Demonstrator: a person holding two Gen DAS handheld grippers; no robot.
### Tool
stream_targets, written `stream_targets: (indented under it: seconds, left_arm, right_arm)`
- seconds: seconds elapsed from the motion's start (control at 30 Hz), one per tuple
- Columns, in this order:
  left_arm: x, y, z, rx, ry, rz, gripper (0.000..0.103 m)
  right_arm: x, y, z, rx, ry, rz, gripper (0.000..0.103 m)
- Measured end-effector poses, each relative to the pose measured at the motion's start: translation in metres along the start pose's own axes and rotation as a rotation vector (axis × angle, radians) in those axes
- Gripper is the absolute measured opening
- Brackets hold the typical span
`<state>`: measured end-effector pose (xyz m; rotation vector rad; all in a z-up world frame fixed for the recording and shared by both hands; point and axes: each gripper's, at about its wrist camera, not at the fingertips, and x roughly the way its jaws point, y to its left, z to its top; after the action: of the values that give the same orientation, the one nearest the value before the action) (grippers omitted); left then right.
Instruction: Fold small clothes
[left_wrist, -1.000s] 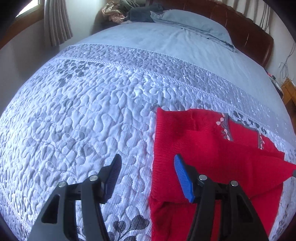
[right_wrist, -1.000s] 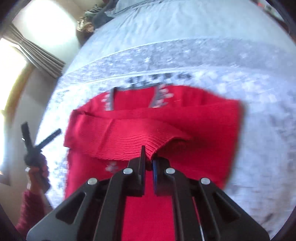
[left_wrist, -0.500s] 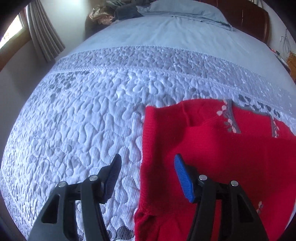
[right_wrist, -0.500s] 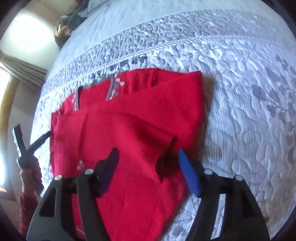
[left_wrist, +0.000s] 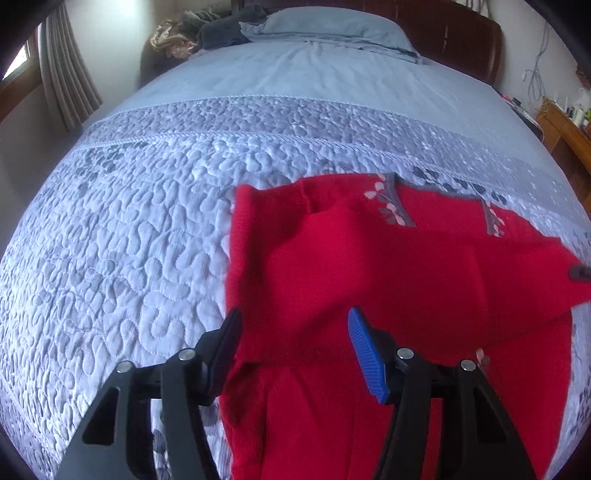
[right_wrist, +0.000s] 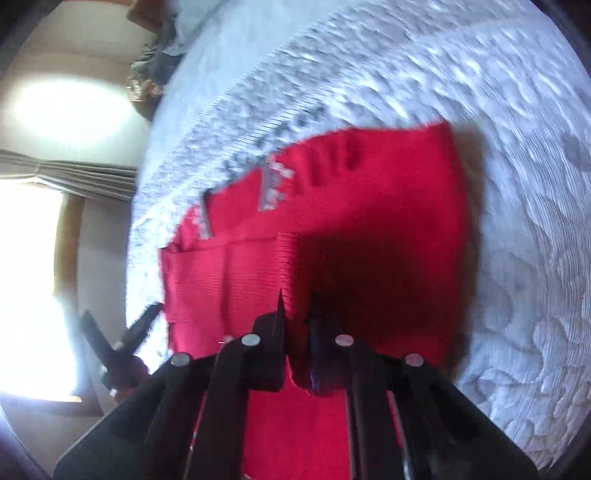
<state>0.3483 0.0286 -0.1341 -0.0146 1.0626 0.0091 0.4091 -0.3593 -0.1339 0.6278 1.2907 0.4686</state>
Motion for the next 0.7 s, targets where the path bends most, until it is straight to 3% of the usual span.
stream_targets:
  seconds: [0.2,0.27,0.37,0.43,0.5,0.6,0.7]
  left_arm:
    - [-0.017,-0.041,-0.023,0.051,0.011,-0.080,0.060]
    - [-0.016,-0.056,-0.025,0.055,0.023,-0.077,0.060]
    - [-0.004,-0.077,-0.023,0.082,0.012,0.010,0.060]
    - [0.005,-0.088,-0.020,0.095,0.016,0.018,0.060]
    - [0.010,-0.096,-0.013,0.096,-0.003,0.071,0.060]
    - [0.009,-0.080,0.005,0.006,-0.068,0.163,0.061]
    - [0.006,-0.040,0.019,-0.131,-0.104,0.205,0.061]
  right_arm:
    - [-0.035,0.055,0.010,-0.055,-0.049,0.112,0.007]
    - [-0.045,0.073,0.013,-0.078,-0.065,0.119,0.007]
    - [-0.060,0.089,0.014,-0.091,-0.075,0.161,0.007]
    - [-0.071,0.101,0.014,-0.111,-0.088,0.164,0.007]
    - [-0.080,0.107,0.013,-0.131,-0.096,0.167,0.007]
    - [-0.090,0.106,0.010,-0.159,-0.117,0.129,0.007]
    - [-0.086,0.084,0.008,-0.159,-0.126,0.042,0.007]
